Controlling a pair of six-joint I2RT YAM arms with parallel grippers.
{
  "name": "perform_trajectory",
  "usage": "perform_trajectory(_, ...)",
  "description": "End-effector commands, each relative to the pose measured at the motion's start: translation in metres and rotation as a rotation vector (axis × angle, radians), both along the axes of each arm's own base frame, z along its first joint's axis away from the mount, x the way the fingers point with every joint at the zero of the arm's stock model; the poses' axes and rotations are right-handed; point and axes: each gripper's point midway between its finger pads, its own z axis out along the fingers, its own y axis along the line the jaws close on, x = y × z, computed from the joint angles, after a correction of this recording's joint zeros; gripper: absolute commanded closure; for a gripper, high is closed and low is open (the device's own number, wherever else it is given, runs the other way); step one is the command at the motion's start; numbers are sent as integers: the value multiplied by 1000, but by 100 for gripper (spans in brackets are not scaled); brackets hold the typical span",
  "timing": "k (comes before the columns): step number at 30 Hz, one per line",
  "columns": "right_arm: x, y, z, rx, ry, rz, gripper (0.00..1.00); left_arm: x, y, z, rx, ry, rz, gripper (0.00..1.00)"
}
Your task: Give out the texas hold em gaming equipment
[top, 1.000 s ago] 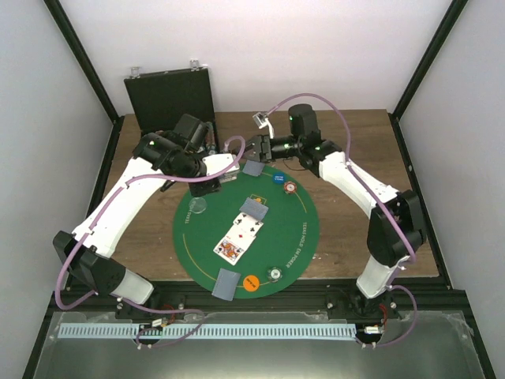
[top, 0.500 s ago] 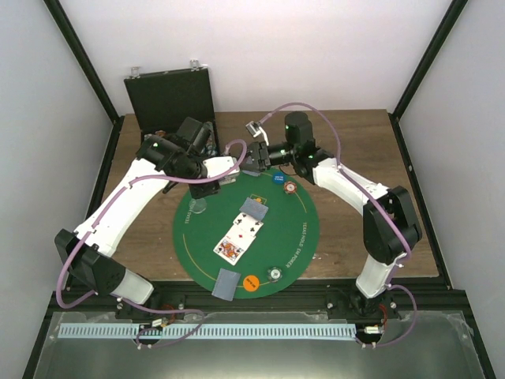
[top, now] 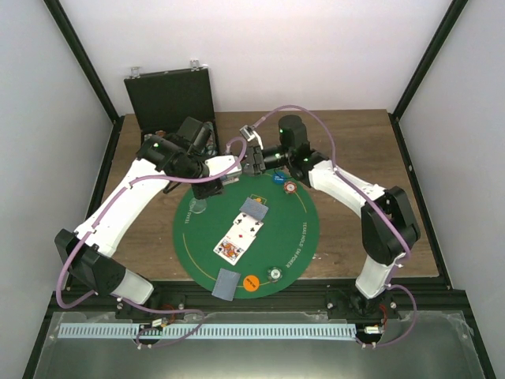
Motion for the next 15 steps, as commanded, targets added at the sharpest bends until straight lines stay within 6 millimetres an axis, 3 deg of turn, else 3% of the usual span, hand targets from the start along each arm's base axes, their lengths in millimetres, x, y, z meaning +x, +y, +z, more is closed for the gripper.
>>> perform_trajectory(1, -8, 9, -1, 5, -9, 38, 28, 9, -5, 11, -37, -36, 24, 59)
perform_trajectory(6, 7, 13, -13, -48, -30, -24, 29, 11, -4, 11, -32, -41, 32, 59)
perform_trajectory(12, 17, 1, -16, -116, -63, -101, 48, 15, 3, 6, 7, -61, 52, 61)
perform_trajectory(15, 20, -4, -18, -152, -76, -130, 51, 19, 7, -1, 35, -72, 65, 61)
